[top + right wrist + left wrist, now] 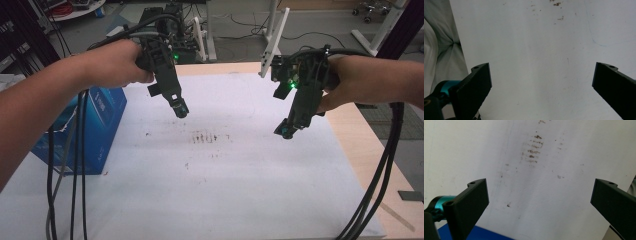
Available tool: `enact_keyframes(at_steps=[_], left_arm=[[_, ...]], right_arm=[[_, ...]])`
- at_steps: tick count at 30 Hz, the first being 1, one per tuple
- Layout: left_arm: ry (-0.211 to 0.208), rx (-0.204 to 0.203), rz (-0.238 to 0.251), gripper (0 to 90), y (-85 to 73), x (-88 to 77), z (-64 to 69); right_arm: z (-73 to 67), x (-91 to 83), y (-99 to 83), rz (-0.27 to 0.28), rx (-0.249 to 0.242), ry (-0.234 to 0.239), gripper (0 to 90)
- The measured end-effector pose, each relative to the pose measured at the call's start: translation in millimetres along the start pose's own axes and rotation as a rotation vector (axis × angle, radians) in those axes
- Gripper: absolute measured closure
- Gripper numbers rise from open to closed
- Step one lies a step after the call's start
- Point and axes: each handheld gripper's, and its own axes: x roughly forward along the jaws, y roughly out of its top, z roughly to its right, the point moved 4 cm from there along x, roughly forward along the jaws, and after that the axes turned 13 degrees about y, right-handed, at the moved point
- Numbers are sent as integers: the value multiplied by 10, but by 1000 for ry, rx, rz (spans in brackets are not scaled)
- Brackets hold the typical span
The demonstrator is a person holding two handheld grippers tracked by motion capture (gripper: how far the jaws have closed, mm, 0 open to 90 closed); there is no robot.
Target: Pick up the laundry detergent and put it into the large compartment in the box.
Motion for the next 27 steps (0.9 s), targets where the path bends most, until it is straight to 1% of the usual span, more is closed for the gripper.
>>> enact_keyframes(at_steps=[5,7,10,12,15,17,22,27], left_arm=[[-26,-1,-3,16,5,90,37],[-29,0,-2,16,9,103,42],[-32,1,-2,16,11,107,40],[-31,-5,2,16,8,109,37],[-32,-9,-1,16,1,108,32],[-34,-8,6,16,-1,112,32],[-35,-7,-2,16,-8,119,29],[-38,-12,4,16,-14,125,25]], right_arm=[[9,15,4,-8,1,4,15],[11,25,7,-3,2,2,15],[17,42,1,-4,-4,4,15],[23,43,-4,-6,-5,4,15],[21,40,-4,-4,3,5,15],[20,41,-4,-5,2,6,15],[20,39,-4,-6,-1,6,15],[19,37,-8,-1,1,3,15]])
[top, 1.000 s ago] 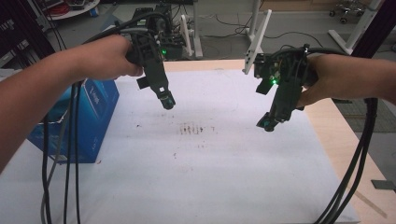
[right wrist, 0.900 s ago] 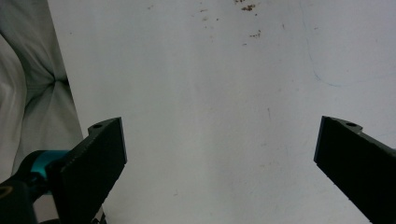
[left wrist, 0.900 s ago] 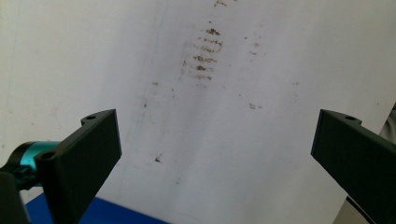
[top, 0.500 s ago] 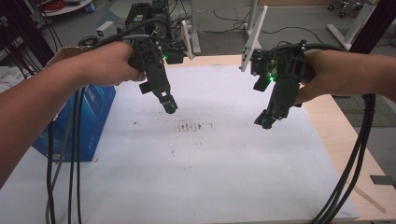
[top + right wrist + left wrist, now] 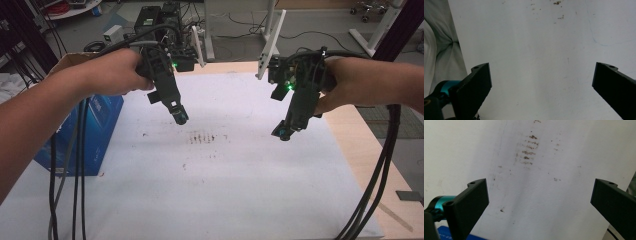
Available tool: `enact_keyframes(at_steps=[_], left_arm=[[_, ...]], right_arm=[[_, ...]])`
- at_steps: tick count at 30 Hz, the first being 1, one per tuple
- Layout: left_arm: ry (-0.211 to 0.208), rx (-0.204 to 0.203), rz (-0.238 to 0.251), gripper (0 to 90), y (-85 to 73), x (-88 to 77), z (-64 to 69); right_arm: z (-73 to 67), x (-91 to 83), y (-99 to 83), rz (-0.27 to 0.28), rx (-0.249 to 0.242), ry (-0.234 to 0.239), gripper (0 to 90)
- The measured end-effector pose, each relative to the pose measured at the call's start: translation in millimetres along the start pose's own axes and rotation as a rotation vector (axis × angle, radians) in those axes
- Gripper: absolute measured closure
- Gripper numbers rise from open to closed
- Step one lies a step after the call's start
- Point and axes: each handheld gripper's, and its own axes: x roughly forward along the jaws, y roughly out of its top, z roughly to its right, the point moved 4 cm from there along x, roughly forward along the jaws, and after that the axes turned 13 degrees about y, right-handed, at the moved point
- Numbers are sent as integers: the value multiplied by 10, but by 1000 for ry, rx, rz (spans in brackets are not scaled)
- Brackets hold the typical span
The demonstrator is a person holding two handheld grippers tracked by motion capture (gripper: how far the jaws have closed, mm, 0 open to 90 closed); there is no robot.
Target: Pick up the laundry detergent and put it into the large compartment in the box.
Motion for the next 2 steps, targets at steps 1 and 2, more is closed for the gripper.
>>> enact_keyframes(at_steps=[1,2], left_arm=[[1,1,-1,16,-2,0,-2],[1,1,-1,16,-2,0,-2]], right_arm=[[0,-1,0,3,1,0,15],[0,-6,-2,1,0,1,15]])
